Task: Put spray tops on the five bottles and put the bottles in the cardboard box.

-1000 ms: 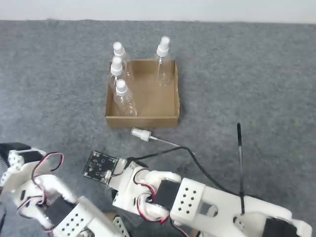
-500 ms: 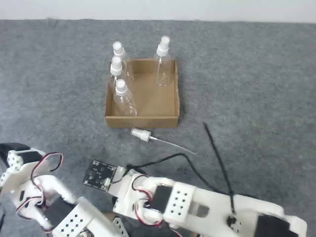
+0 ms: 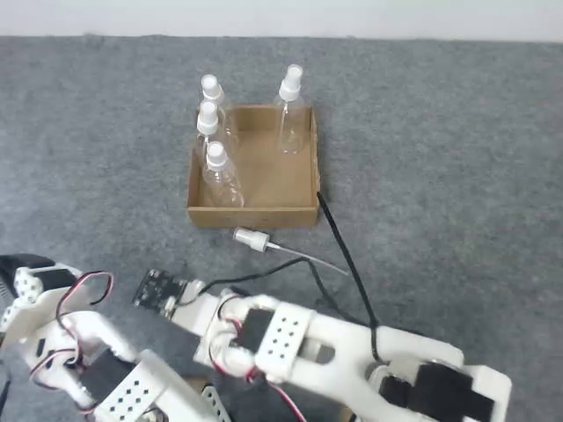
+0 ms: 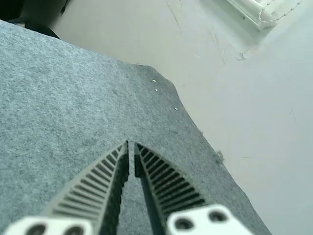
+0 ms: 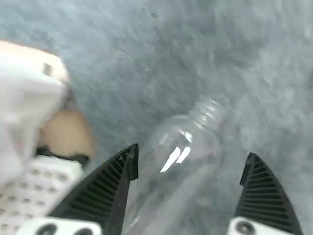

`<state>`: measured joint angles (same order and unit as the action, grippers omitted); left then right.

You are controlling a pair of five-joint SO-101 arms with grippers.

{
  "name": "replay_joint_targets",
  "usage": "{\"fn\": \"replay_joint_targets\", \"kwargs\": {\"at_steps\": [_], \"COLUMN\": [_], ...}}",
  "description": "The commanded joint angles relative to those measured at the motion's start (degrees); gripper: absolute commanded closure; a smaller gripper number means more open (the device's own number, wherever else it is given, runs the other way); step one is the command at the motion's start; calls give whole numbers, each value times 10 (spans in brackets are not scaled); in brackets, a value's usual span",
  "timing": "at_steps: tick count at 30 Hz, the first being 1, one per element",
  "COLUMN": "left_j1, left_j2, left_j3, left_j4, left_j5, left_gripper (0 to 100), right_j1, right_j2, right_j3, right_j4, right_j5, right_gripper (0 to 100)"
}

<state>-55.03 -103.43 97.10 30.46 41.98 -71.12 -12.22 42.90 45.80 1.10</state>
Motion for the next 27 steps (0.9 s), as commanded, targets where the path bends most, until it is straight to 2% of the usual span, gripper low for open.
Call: {"fn": "replay_joint_targets", "kwargs": {"at_steps": [1,5,12,27], "left_j1": [-1,-1,0,0], "left_j2": [-10,-10,-10,-10], "left_j3": [-7,-7,-7,-7], "left_j4": [-18,-18,-18,-18], "left_j5": [-2,-2,-2,-2], "left_gripper": [988,988,988,988], "right_j1": [44,80,94,95], "right_j2": [2,11,6,11], "right_j3": [-72,-102,-106,-156], "right_j4": [67,105,103,103], "right_j5": [51,86,84,-212], "right_gripper": [702,702,701,700]}}
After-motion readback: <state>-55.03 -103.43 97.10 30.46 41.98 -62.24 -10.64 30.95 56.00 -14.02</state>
